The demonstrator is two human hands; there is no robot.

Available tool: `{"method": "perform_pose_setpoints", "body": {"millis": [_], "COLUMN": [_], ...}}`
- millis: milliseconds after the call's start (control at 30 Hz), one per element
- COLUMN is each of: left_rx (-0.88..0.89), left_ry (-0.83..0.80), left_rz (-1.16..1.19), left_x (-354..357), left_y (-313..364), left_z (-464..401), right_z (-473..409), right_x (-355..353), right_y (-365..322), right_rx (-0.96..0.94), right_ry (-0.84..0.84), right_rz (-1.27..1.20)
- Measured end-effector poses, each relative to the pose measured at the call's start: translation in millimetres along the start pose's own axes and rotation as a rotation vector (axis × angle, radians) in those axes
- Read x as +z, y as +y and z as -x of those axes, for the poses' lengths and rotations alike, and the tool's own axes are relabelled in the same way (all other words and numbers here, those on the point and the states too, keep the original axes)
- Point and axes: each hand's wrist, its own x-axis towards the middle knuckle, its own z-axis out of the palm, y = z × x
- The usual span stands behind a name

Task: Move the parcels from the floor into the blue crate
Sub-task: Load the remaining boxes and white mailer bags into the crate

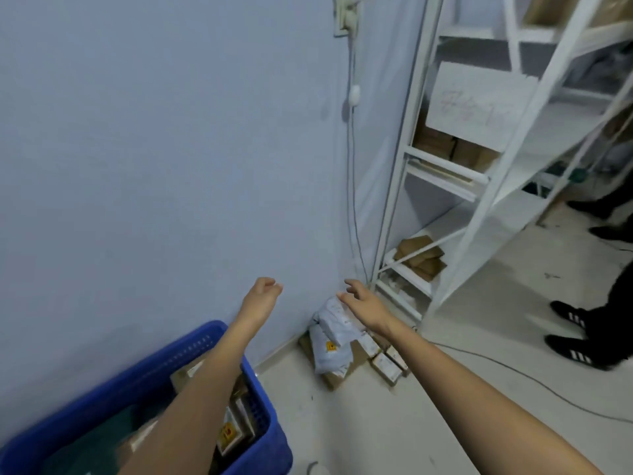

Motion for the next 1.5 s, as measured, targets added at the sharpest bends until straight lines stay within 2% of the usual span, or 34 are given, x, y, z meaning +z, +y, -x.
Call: {"method": "perform_pose_setpoints", "body": {"millis": [200,400,600,733,1000,1200,1500], "left_rx": [0.056,0.066,0.023,-0.034,-0.226,-0.285,-0.38], "left_ry": [-0.07,-0.038,-0.019,0.011,0.151,0.101,0.006], "left_rz": [-0.036,-0.066,-0.077,-0.073,-0.035,0.023,0.137], "left_x": [76.6,155.0,257.3,291.7,276.6,276.3,272.0], "left_y": [45.6,88.9,124.6,131.5,95.3,69.0,32.6], "left_z": [25.5,20.8,15.7,14.7,-9.5,-72.3,-173.0], "right_z": [28.2,7.6,-20.7,-46.9,-102.9,-151.0,-227.4], "right_x": [-99.4,-185.8,-258.6,-290.2,-272.5,-246.0,-204.6], "right_y": [39.2,91.0,145.8,166.6,172.8,175.4,174.3], "right_rx": [0.038,0.042,0.022,0.039,0.046,0.125,0.254], "right_ry": [0.13,0.144,-0.01,-0.079,-0.238,-0.253,-0.255], "right_rz": [-0.042,-0.029,0.005,0.058,0.05,0.033,0.256]}}
